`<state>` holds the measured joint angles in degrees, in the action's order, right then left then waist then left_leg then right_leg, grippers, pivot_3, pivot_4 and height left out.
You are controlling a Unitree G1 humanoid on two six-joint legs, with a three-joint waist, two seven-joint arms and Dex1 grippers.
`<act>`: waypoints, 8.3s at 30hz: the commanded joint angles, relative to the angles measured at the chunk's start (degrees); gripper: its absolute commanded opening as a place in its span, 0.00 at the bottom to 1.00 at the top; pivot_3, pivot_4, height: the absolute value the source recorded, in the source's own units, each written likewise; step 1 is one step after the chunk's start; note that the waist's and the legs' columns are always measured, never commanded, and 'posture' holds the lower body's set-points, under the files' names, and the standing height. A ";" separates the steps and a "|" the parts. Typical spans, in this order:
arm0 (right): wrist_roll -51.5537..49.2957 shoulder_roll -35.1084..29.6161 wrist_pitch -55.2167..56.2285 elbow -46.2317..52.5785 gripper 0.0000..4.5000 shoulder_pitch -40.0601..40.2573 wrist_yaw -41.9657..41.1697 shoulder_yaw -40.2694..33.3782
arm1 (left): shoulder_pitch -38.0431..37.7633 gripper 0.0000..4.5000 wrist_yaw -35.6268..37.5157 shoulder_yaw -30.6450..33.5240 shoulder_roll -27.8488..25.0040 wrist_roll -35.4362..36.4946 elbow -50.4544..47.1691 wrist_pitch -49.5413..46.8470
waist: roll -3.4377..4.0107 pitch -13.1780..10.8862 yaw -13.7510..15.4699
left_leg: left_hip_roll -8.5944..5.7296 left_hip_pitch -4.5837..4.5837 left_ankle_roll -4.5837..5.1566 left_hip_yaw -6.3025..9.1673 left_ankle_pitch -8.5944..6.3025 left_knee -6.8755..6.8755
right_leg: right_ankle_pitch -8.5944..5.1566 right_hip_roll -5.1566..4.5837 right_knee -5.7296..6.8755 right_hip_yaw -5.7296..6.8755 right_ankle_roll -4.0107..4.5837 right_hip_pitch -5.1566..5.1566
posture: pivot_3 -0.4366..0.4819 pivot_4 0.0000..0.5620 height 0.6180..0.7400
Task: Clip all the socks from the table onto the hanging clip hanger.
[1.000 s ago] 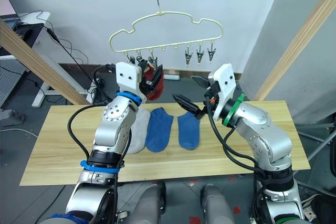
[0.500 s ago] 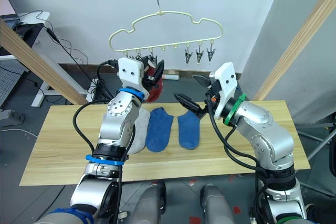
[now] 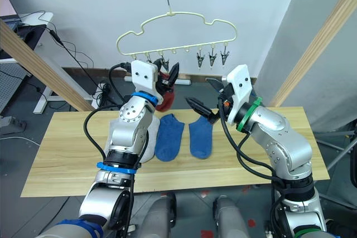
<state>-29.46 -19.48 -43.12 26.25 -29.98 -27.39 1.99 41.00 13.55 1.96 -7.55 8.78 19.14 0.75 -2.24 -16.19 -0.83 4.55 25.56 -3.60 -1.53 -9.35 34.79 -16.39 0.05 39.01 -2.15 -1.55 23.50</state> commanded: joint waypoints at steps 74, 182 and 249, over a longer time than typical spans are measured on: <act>-0.46 0.62 0.96 2.45 1.00 0.63 1.33 0.91 | 1.88 0.05 0.55 1.27 0.69 -0.48 -0.85 0.38 | 0.00 0.00 -0.72 | 0.00 0.04 0.01 0.04 0.00 0.05 | 0.01 0.00 0.02 0.03 0.00 0.00 | 0.44 0.50 1.00; 31.42 3.29 6.74 -6.71 0.00 -7.16 -7.28 21.92 | 6.61 0.05 -18.21 30.71 -7.94 63.11 -7.38 -71.43 | 0.00 0.01 -1.01 | 0.00 -0.54 -0.11 -0.06 0.04 0.03 | 0.02 -0.02 0.35 -0.16 -0.06 -0.23 | 0.46 0.43 1.00; 35.96 4.46 14.54 -15.20 0.00 -11.27 -7.56 20.32 | 2.59 0.68 -15.99 27.96 -13.12 70.32 -12.70 -70.15 | 0.00 0.00 -1.01 | 0.01 -0.41 -0.15 -0.05 0.05 -0.02 | 0.04 -0.05 0.08 -0.13 -0.03 -0.22 | 0.47 0.45 1.00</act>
<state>7.18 -15.86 -29.83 10.43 -40.29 -35.72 23.62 43.58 -2.31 28.25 -19.55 76.02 9.75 -68.75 -2.24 -16.18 -1.84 4.56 25.16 -3.75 -1.58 -9.30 34.77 -16.36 0.00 39.09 -2.29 -1.59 23.30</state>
